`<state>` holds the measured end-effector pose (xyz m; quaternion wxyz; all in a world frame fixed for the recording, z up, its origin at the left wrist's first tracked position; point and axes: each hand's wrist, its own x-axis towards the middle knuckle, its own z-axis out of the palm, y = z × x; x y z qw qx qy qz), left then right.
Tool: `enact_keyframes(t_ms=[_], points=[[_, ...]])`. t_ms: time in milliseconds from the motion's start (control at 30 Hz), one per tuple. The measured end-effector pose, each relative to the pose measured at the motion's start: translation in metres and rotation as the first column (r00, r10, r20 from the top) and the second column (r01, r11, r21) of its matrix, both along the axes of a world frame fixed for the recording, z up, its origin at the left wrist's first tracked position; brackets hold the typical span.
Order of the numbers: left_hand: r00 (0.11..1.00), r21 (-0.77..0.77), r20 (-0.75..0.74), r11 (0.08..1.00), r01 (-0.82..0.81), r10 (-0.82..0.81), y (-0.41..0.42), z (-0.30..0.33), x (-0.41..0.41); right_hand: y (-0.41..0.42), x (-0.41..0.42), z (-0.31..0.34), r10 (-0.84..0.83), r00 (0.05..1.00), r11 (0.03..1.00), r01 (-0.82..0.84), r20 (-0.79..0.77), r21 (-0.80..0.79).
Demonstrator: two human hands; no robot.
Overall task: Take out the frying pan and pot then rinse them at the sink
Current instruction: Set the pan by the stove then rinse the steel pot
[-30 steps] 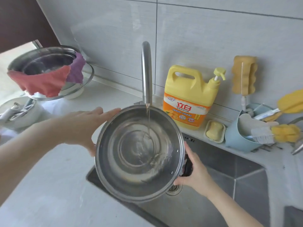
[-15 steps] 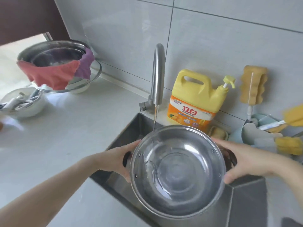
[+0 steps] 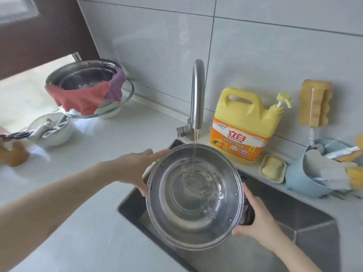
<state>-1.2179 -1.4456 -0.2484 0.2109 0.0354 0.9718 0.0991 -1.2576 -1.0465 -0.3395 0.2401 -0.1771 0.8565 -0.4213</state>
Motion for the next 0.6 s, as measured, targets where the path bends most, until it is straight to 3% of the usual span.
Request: enact_keyframes(t_ms=[167, 300, 367, 467, 600], points=[[0.947, -0.041, -0.32, 0.999, 0.012, -0.025, 0.019, -0.033, 0.009, 0.018, -0.011, 0.013, -0.017, 0.953, 1.0, 0.013, -0.302, -0.015], [0.773, -0.031, -0.633, 0.999, 0.023, -0.037, 0.043, -0.057, 0.015, 0.046, -0.006, 0.034, 0.008, 0.854, 0.99, 0.065, -0.521, 0.122], [0.675, -0.018, -0.737, 0.999, 0.031, -0.034, 0.057, -0.064, 0.015, 0.059, -0.001, 0.041, 0.02, 0.766, 0.977, 0.122, -0.642, 0.177], [0.453, -0.064, -0.886, 0.994, 0.09, -0.098, 0.069, -0.064, 0.012, 0.076, 0.003, 0.047, -0.027, 0.586, 0.953, 0.259, -0.81, 0.156], [0.257, -0.118, -0.954, 0.983, 0.142, -0.152, 0.081, -0.039, 0.008, 0.092, 0.007, 0.073, 0.009, 0.31, 0.976, 0.204, -0.951, 0.076]])
